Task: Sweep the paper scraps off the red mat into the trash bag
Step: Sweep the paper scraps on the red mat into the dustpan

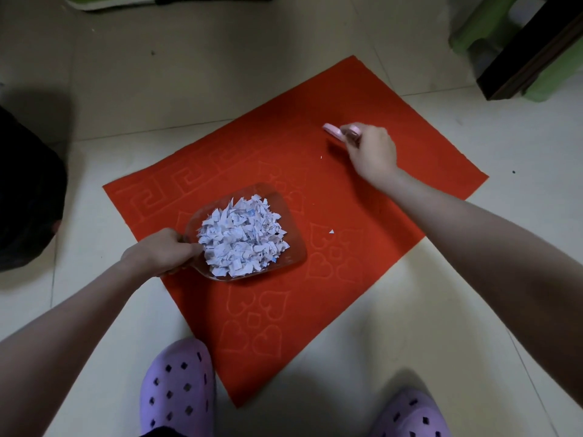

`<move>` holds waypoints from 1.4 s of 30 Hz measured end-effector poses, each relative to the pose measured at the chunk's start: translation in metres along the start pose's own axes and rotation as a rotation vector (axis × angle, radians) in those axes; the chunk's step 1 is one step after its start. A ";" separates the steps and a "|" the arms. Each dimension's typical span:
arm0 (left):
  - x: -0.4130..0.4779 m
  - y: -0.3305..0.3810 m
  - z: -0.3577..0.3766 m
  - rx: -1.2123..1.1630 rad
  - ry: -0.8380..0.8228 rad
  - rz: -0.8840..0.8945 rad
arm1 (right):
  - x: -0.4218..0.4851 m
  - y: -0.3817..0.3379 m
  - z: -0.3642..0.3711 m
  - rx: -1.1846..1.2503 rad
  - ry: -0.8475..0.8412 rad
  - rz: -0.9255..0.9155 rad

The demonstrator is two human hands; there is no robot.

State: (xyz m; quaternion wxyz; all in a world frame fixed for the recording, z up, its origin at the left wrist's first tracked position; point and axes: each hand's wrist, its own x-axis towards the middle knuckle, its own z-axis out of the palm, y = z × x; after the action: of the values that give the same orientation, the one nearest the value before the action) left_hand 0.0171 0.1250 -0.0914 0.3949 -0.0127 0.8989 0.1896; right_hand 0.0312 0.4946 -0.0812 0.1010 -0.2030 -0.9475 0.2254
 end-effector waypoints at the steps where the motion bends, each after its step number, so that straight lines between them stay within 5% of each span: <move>1: 0.001 0.001 0.000 0.005 0.002 0.001 | 0.007 -0.003 0.003 -0.055 -0.052 0.015; 11: 0.009 0.003 0.002 0.011 -0.001 -0.007 | -0.021 -0.008 -0.057 -0.095 -0.752 -0.191; 14: 0.010 0.005 0.005 -0.007 -0.014 -0.001 | -0.030 -0.003 -0.070 0.035 -0.656 -0.169; 21: 0.008 0.007 0.002 0.025 -0.009 0.020 | -0.006 0.010 -0.025 0.092 -0.091 0.009; 25: 0.007 0.006 0.003 0.056 0.016 0.035 | 0.003 0.017 -0.020 0.003 -0.210 0.108; 32: 0.008 0.006 0.003 0.071 0.025 0.035 | -0.048 0.006 -0.062 0.026 -0.661 -0.109; 42: 0.003 0.011 0.002 0.064 0.002 0.031 | -0.023 0.020 -0.036 0.067 -0.046 0.133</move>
State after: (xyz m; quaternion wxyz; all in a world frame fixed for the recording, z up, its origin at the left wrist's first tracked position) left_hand 0.0149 0.1362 -0.0913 0.3914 0.0137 0.9049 0.1669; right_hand 0.0682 0.5146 -0.0614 0.0709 -0.2569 -0.9259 0.2678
